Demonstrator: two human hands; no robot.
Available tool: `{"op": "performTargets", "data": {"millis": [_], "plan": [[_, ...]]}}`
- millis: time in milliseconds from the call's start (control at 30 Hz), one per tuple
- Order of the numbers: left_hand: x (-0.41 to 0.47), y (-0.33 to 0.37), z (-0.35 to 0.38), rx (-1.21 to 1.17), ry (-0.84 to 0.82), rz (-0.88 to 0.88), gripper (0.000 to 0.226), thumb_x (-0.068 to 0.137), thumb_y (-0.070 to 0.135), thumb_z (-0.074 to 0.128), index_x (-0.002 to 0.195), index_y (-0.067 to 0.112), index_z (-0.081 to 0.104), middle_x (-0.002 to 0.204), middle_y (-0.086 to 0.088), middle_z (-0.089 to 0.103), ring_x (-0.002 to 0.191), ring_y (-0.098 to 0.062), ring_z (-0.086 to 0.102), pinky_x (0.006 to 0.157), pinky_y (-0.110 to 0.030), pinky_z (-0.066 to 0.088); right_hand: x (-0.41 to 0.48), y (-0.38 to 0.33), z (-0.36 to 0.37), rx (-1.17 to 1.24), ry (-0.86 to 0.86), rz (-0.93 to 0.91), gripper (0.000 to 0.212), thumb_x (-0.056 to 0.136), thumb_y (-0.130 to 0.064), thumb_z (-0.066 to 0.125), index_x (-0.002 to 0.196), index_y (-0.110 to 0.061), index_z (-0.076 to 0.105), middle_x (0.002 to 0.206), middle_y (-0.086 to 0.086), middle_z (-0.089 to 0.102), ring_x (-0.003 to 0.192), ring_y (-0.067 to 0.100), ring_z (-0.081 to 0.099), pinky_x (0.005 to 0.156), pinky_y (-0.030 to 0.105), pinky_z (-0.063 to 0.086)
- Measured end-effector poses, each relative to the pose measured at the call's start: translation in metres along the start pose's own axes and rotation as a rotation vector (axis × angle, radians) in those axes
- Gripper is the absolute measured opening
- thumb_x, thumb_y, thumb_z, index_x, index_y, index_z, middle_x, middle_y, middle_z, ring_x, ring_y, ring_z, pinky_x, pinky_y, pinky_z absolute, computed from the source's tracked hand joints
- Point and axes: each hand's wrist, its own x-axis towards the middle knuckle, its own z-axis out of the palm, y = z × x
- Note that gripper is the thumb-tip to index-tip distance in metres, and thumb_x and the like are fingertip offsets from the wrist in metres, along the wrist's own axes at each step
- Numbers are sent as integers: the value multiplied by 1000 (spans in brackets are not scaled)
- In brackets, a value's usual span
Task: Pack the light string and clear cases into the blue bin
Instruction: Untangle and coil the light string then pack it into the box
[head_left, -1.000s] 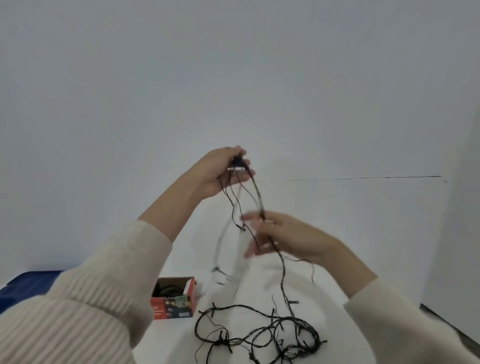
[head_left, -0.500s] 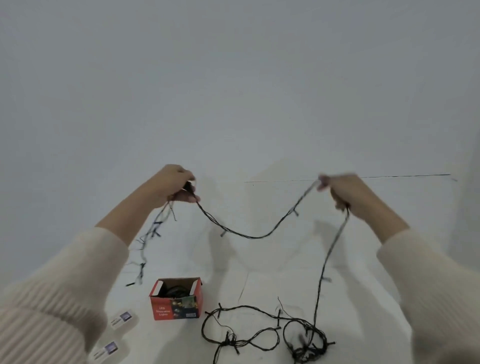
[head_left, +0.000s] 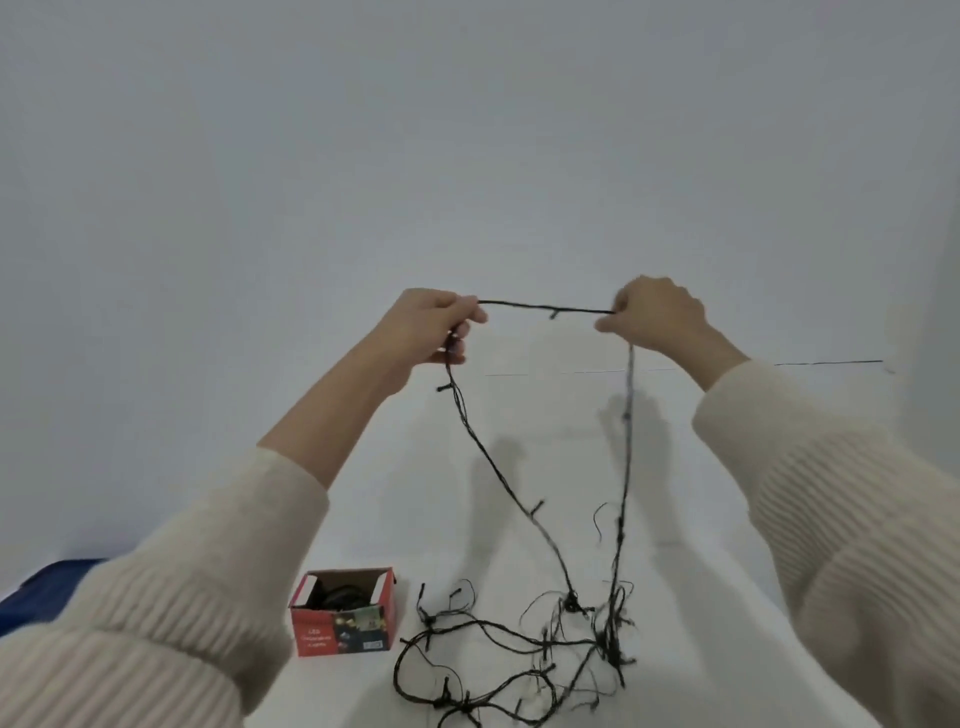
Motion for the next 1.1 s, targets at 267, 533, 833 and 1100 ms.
{"op": "performTargets", "data": {"millis": [267,533,833,1100], "plan": [[-5,-34,-4,268,-308,-219,26,84,33,67,96,10,63,73,-3,55,59,-17,56,71,-31,55,5,-30,-46,1137,-371,174,36,97,-31,47,76,-3,57,67,13,51,56,22,56,46,26,56],[16,-24,71,120,98,10,41,90,36,58,120,14,43,108,-11,53,90,-24,54,80,-33,46,-2,-94,-90,1242,-329,-107,27,91,-30,58,80,-6,63,72,11,62,63,22,64,72,31,59],[19,-71,49,460,151,297,18,90,31,59,100,26,73,118,-1,58,118,-15,42,96,-28,32,10,-72,-86,1455,-274,-79,28,92,-32,56,80,-8,63,74,10,63,71,23,66,78,33,56],[-28,-160,32,647,-663,-240,27,94,28,53,111,16,69,107,-6,67,86,-6,54,68,-12,41,27,-28,-82,1662,-54,74,35,98,-31,44,76,-8,59,72,8,58,67,19,64,74,27,55]]}}
